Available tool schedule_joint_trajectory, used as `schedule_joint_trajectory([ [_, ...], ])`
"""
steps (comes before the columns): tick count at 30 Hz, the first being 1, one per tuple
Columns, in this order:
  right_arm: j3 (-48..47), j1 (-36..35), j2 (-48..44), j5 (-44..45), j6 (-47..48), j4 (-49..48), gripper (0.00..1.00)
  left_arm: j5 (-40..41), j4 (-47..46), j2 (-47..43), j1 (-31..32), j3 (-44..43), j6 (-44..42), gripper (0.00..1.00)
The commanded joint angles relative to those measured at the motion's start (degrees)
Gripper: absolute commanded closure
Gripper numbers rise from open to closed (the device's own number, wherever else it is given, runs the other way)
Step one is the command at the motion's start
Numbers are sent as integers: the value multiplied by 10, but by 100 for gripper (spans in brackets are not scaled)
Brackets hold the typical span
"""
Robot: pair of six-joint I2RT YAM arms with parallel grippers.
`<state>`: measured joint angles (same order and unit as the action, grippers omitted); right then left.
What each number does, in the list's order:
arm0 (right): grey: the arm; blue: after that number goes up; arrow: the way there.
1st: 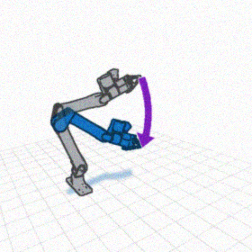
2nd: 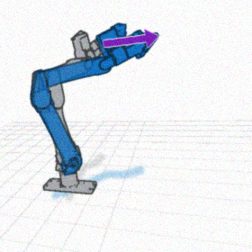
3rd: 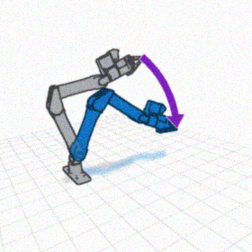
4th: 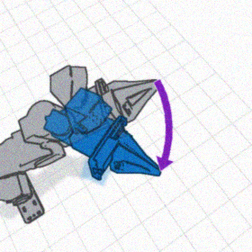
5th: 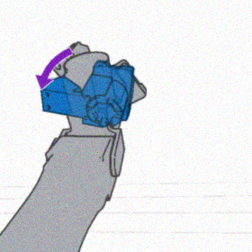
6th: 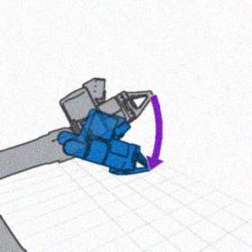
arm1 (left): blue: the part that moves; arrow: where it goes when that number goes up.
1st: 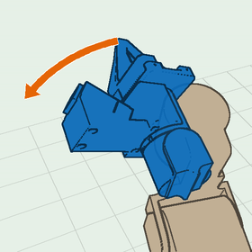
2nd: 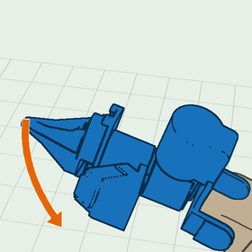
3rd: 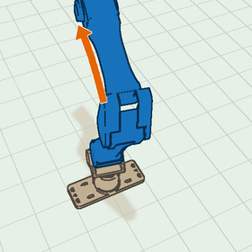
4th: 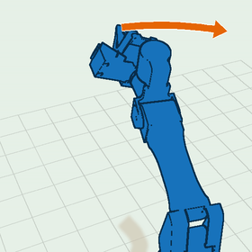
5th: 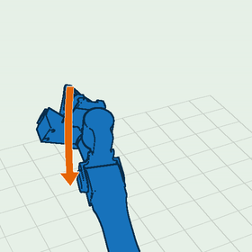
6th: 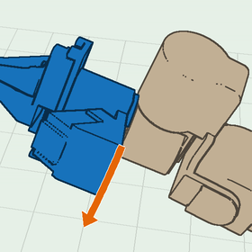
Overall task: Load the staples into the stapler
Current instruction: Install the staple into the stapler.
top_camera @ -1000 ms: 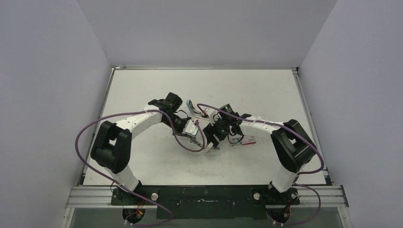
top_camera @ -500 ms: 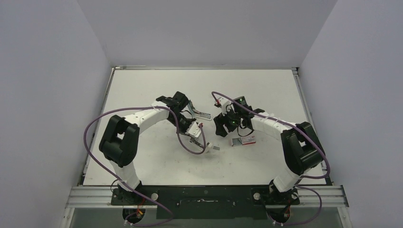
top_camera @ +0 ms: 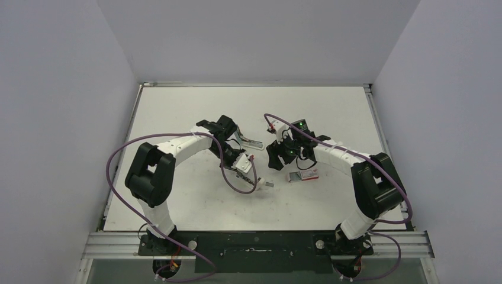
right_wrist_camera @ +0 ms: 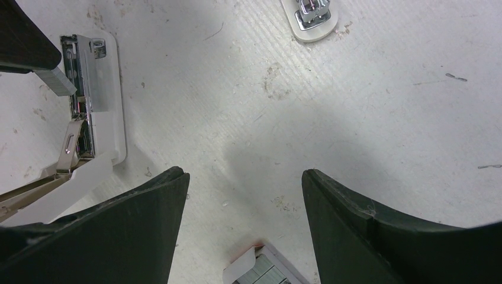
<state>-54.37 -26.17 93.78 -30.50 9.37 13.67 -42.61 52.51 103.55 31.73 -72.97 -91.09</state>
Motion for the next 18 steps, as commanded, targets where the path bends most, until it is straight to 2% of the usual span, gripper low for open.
schedule_joint_trajectory([
  [1, -5, 6, -16, -14, 2, -18, 29, -5, 10, 0, 3, -8, -2, 100],
  [18, -5, 8, -13, -20, 1, -19, 29, 7, 10, 7, 7, -6, 1, 100],
])
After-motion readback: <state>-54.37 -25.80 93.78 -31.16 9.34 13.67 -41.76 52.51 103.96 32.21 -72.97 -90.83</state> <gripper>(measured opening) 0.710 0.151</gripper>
